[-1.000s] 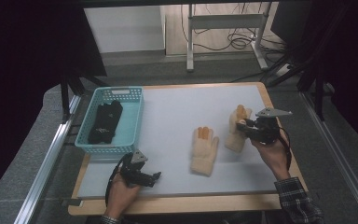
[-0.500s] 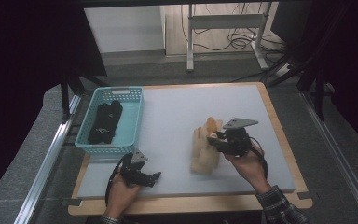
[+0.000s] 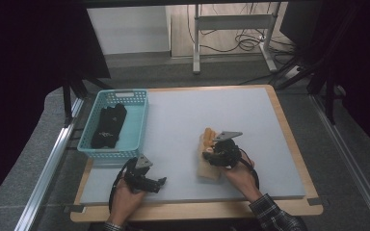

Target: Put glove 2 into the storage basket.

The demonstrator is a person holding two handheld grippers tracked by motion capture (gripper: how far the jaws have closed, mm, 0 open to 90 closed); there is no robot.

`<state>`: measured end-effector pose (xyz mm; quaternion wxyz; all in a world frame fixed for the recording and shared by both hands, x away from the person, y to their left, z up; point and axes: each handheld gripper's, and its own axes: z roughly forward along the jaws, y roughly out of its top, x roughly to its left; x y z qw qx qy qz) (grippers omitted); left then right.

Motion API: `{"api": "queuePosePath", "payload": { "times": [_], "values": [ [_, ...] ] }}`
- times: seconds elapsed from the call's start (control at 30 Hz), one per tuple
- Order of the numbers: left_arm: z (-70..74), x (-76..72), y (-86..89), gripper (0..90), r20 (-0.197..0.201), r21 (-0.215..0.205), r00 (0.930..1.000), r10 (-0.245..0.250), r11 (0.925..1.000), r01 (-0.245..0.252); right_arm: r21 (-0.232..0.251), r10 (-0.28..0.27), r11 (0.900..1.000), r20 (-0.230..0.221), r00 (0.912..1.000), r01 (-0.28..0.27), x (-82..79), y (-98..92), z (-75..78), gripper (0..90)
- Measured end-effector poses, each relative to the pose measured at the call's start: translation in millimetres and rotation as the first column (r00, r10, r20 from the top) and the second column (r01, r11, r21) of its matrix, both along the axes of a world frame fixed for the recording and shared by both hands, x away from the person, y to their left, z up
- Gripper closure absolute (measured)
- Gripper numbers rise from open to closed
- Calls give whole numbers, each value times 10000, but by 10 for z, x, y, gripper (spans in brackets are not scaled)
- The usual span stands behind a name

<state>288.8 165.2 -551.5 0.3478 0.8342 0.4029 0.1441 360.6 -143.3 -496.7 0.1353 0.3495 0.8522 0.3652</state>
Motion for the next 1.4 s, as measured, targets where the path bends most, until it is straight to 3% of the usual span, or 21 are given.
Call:
{"api": "queuePosePath", "payload": {
  "times": [0.2,0.3,0.43,0.6,0.73,1.07,1.13,1.4],
  "values": [
    [0,2,1,15,13,17,10000,-11,10000,11,234,57,9997,59,10000,-58,-15,-71,47,422],
    [0,2,1,15,12,18,10000,-13,10000,13,420,-141,9990,316,9994,128,5,-168,138,423],
    [0,1,0,15,-3,4,10000,1,10000,-1,532,-434,9977,392,9983,413,74,-363,231,570],
    [0,1,0,15,-5,-2,10000,1,10000,-1,516,-626,9968,441,9971,603,116,-542,240,749],
    [0,1,0,15,-3,1,10000,0,10000,0,494,-571,9972,326,9978,554,93,-630,195,809],
    [0,0,0,15,-2,-2,10000,1,10000,-1,217,-104,9997,-164,9998,108,-76,-685,-58,813],
    [0,0,0,15,0,-2,10000,2,10000,-2,126,109,9999,-387,9992,-104,-126,-657,-176,813],
    [0,0,0,15,2,-4,10000,4,10000,-4,136,560,9984,-445,9974,-555,-173,-493,-287,813]
  ]
}}
